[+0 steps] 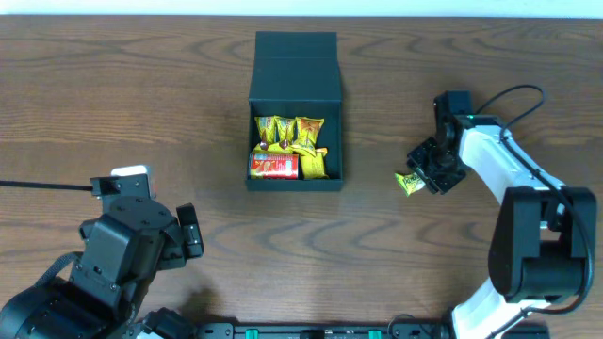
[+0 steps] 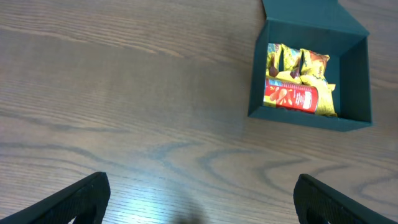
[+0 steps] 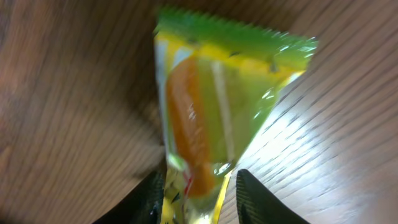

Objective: Pack container
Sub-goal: 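Lower the right gripper onto the green Pandan packet and grasp it, then carry the green packet into the box and lower it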

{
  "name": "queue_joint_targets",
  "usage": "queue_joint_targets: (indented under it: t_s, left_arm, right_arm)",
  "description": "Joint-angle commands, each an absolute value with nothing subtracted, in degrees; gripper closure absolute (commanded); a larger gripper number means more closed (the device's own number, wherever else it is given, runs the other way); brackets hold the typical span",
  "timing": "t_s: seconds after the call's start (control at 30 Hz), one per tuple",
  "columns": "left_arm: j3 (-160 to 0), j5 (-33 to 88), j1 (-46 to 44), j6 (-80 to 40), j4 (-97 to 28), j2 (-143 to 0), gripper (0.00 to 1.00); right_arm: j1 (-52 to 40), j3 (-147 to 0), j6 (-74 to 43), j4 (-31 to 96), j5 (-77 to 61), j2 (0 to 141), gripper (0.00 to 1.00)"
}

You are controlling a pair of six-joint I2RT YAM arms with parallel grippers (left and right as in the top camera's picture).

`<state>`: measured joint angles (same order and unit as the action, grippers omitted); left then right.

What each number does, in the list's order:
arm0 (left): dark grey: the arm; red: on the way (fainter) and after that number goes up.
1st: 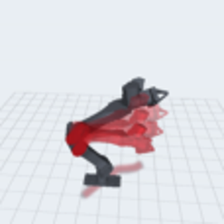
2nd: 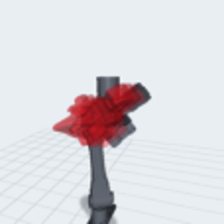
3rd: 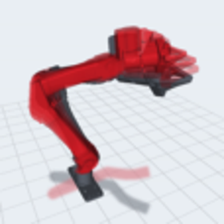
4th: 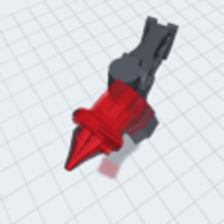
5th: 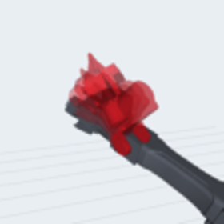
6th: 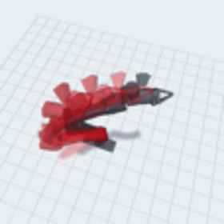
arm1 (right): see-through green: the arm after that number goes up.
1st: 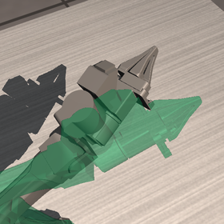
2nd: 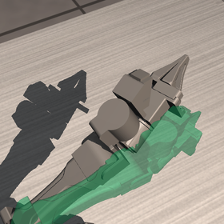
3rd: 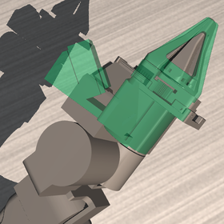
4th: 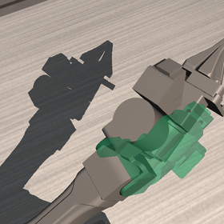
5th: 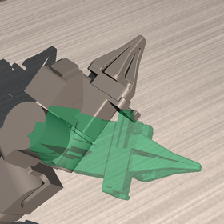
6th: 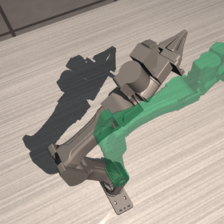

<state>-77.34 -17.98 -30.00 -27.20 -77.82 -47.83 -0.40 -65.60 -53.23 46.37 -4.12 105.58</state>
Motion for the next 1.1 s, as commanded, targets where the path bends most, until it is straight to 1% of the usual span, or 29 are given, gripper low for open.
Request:
queue_joint_targets:
  t_s: [0.0,0.1,0.2,0.33,0.47,0.53,0.63,0.77,0.83,0.93,1.07]
  left_arm:
    - [-77.3,-18.2,-29.7,-27.4,-77.8,-47.7,0.04]
    - [-77.3,-18.2,-29.7,-27.4,-77.6,-47.7,0.04]
    - [-77.3,-18.2,-29.7,-27.4,-77.4,-47.7,0.05]
    - [-77.3,-18.2,-29.7,-27.4,-77.3,-47.7,0.04]
    - [-77.3,-18.2,-29.7,-27.4,-77.4,-47.7,0.05]
    - [-77.3,-18.2,-29.7,-27.4,-77.4,-47.7,0.04]
    - [-77.3,-18.2,-29.7,-27.4,-77.4,-47.7,0.05]
    - [-77.3,-18.2,-29.7,-27.4,-77.4,-47.7,0.05]
    - [-77.3,-18.2,-29.7,-27.4,-77.4,-47.7,0.05]
    - [-77.3,-18.2,-29.7,-27.4,-77.4,-47.7,0.04]
    - [-77.3,-18.2,-29.7,-27.4,-77.4,-47.7,0.04]
  right_arm:
    - [0.8,-65.5,-51.5,46.4,-3.9,105.4,0.73]
    - [0.8,-65.5,-51.5,46.4,-3.9,105.4,0.87]
    - [0.7,-65.5,-51.5,46.4,-4.1,105.4,0.99]
    - [0.7,-65.6,-49.9,46.5,-6.4,105.4,0.99]
    - [0.7,-68.0,-47.2,47.9,-11.5,105.3,0.99]
    - [0.5,-71.3,-44.7,50.5,-14.1,105.3,0.99]
    - [-1.6,-80.0,-38.4,56.9,-14.8,104.6,0.99]
    - [-7.0,-91.4,-34.5,63.1,-11.7,104.1,0.99]
    - [-10.5,-96.0,-32.4,64.2,-10.4,104.1,0.99]
    - [-16.2,-99.7,-30.2,63.6,-8.3,104.1,0.98]
    - [-23.4,-100.2,-29.1,62.3,-2.6,104.6,0.98]
